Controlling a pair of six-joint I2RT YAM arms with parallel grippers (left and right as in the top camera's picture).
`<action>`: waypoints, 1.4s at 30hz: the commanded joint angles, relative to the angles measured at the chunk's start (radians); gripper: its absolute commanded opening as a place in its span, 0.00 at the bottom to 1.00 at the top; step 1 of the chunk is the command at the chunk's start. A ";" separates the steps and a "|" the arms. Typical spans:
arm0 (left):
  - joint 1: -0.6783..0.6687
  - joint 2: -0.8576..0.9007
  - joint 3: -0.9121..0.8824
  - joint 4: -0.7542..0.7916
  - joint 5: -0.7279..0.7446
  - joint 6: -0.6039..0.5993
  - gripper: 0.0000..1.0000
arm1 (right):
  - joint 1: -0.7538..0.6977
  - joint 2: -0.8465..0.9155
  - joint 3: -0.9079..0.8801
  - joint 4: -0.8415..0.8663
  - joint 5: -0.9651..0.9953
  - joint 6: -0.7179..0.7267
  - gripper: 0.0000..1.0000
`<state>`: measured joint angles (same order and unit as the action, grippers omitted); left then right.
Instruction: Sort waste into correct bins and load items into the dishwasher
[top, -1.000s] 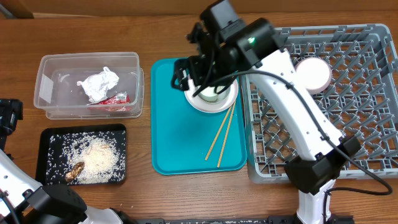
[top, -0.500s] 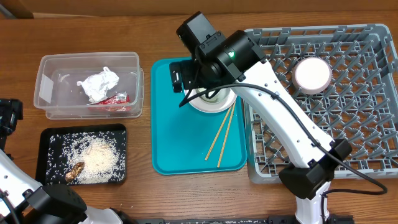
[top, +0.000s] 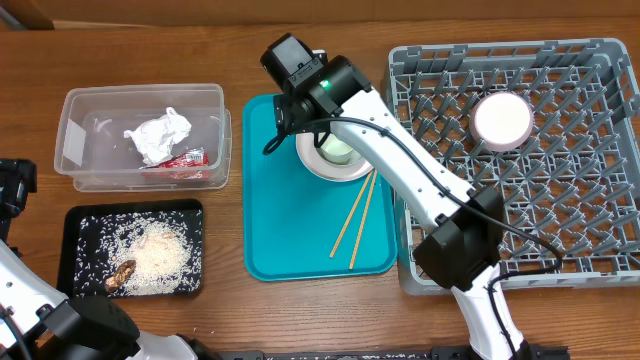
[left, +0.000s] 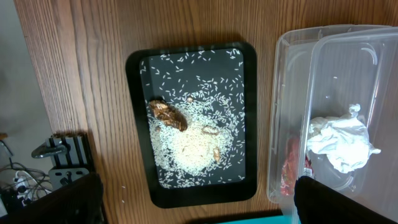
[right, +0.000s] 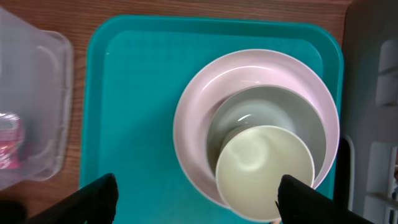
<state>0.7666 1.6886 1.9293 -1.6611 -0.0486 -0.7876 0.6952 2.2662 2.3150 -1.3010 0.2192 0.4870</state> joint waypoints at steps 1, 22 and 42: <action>0.005 -0.008 0.013 -0.002 -0.013 -0.021 1.00 | -0.002 0.016 0.001 0.008 0.061 0.032 0.81; 0.005 -0.008 0.013 -0.002 -0.013 -0.021 1.00 | -0.003 0.072 -0.012 -0.024 0.049 0.097 1.00; 0.005 -0.008 0.013 -0.003 -0.013 -0.021 1.00 | -0.003 0.072 -0.012 -0.069 0.049 0.097 1.00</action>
<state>0.7666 1.6886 1.9293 -1.6611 -0.0490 -0.7876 0.6952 2.3333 2.3013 -1.3647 0.2619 0.5762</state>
